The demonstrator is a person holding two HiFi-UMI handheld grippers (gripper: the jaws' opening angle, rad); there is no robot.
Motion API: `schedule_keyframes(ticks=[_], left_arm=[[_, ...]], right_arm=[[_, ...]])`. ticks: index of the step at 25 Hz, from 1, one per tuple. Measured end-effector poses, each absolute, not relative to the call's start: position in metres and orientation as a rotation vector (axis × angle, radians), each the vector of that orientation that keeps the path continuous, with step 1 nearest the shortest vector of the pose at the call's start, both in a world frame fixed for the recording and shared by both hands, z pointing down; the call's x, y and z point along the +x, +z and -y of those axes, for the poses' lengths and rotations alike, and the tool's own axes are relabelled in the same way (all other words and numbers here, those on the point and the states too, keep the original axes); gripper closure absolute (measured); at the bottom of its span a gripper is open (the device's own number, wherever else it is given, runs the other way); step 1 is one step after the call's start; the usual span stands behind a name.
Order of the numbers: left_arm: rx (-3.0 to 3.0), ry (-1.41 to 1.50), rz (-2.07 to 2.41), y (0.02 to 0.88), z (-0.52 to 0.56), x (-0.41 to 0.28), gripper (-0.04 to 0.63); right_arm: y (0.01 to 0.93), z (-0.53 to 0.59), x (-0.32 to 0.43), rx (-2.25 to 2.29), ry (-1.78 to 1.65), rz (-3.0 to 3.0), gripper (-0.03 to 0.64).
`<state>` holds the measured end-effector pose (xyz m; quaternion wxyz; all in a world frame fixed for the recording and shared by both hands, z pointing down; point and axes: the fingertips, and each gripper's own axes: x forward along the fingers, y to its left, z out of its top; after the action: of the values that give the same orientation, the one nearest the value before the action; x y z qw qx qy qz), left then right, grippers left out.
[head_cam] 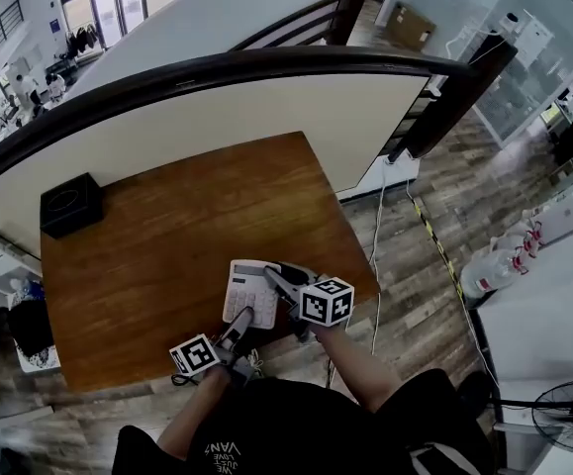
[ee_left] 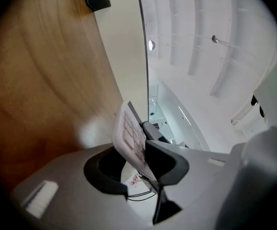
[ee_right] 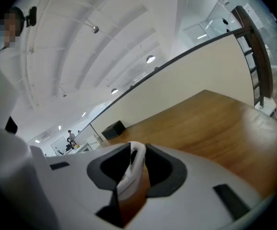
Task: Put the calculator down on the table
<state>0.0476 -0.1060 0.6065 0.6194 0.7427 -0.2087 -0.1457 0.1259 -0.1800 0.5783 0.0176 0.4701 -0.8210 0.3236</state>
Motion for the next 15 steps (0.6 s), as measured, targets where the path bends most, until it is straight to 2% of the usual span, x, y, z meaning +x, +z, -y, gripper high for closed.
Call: schedule_keyframes(ticks=[15], left_arm=[[1.631, -0.353, 0.524, 0.627, 0.139, 0.047, 0.466]], right_arm=[[0.603, 0.221, 0.12, 1.356, 1.034, 2.52, 0.528]])
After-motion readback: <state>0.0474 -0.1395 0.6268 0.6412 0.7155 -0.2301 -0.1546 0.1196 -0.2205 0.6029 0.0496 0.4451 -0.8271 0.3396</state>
